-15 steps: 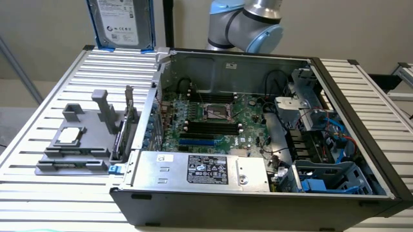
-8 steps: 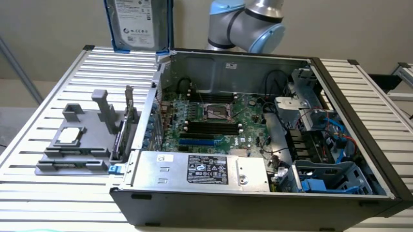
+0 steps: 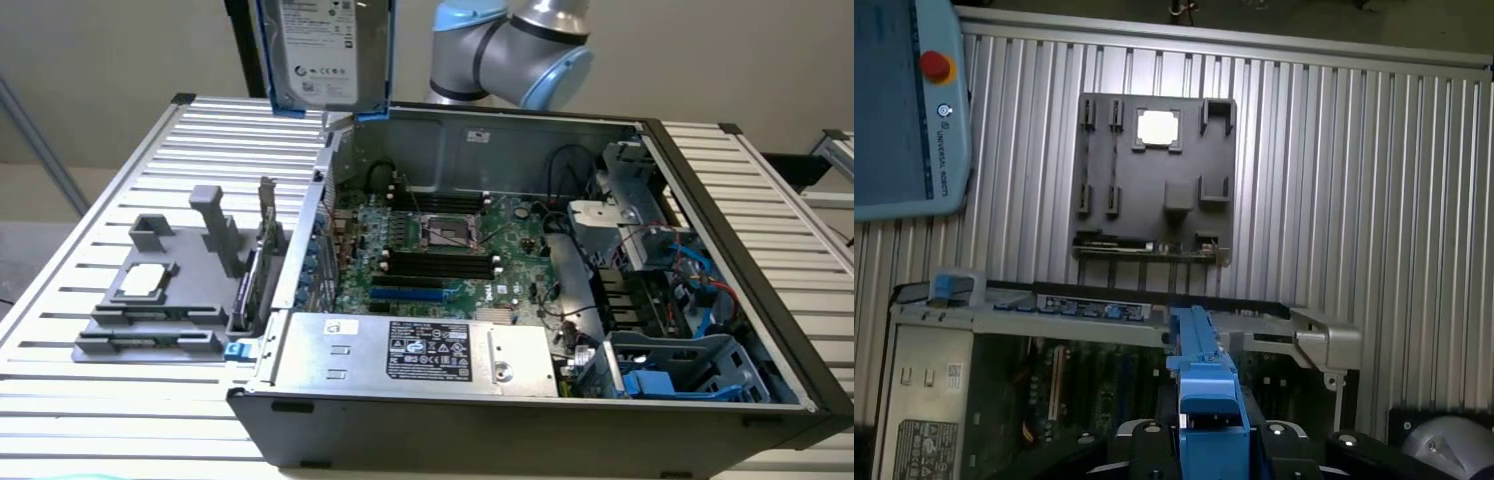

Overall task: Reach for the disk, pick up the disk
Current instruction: 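Pick up the disk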

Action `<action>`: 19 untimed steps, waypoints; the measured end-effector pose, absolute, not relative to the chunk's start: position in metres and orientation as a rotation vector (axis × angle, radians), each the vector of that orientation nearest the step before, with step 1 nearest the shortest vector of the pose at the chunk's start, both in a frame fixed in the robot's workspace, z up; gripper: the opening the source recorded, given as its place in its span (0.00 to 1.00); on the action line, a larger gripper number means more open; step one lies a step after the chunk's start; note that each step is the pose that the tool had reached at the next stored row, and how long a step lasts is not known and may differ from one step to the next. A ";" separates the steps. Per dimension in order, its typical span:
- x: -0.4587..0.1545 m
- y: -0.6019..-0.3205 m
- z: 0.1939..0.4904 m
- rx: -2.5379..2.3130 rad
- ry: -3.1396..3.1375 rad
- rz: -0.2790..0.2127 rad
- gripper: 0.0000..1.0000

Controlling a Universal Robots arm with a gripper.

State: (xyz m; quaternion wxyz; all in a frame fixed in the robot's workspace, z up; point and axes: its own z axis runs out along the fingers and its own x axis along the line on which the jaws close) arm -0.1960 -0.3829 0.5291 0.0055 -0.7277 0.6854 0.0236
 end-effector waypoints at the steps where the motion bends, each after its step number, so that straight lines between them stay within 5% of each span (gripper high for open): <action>1: -0.192 -0.384 0.529 -2.277 2.145 0.072 0.33; 19: -0.120 -0.405 0.526 -2.260 2.127 0.046 0.33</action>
